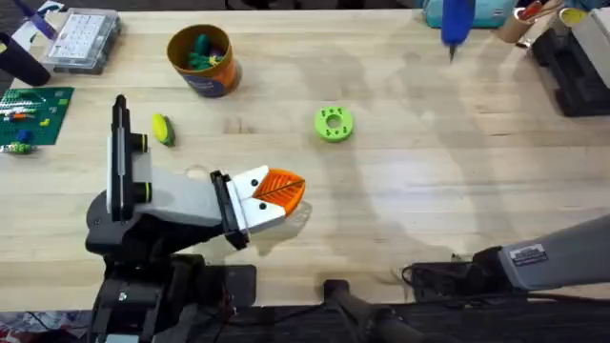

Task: Pick up the gripper from the table and insert it into the empty holder that is missing its gripper. Then pick up a screw, insert it into the mounting hole, and use the screwdriver to tighten it. Finally, clean up the table by picking up the vegetable and placing it into the bucket.

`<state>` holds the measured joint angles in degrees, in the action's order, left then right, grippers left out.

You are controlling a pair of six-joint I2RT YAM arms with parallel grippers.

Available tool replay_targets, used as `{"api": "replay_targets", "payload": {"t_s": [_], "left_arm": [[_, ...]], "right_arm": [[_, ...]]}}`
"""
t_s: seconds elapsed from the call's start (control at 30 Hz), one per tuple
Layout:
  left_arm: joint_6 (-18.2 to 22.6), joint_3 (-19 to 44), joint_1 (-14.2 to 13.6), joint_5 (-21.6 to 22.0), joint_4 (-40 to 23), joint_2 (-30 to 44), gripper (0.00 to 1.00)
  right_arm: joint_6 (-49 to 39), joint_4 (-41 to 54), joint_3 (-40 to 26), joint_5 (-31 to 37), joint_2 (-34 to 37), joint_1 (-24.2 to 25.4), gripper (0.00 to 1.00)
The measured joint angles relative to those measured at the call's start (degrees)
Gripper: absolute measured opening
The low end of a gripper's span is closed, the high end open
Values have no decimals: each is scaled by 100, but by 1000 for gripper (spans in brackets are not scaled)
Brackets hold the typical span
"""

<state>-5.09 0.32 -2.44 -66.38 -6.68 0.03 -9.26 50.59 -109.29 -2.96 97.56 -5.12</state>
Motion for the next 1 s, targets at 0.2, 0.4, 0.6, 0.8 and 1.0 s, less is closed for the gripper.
{"api": "replay_targets", "payload": {"t_s": [0.2, 0.4, 0.6, 0.8, 1.0], "left_arm": [[161, 0, 0, -2, -7, 0, 4], [272, 0, 0, -2, -7, 0, 4], [323, 0, 0, -4, -7, 0, 4], [340, 0, 0, -4, -8, 0, 4], [340, 0, 0, -4, -7, 0, 4]], "right_arm": [[0, -152, -695, -522, -24, -331, 26], [3, -738, -767, -1662, -180, -524, 26], [323, -981, -778, -2333, -373, -571, 26], [490, -1077, -778, -2454, -601, -683, 26], [504, -1086, -766, -2535, -863, -1040, 26]]}}
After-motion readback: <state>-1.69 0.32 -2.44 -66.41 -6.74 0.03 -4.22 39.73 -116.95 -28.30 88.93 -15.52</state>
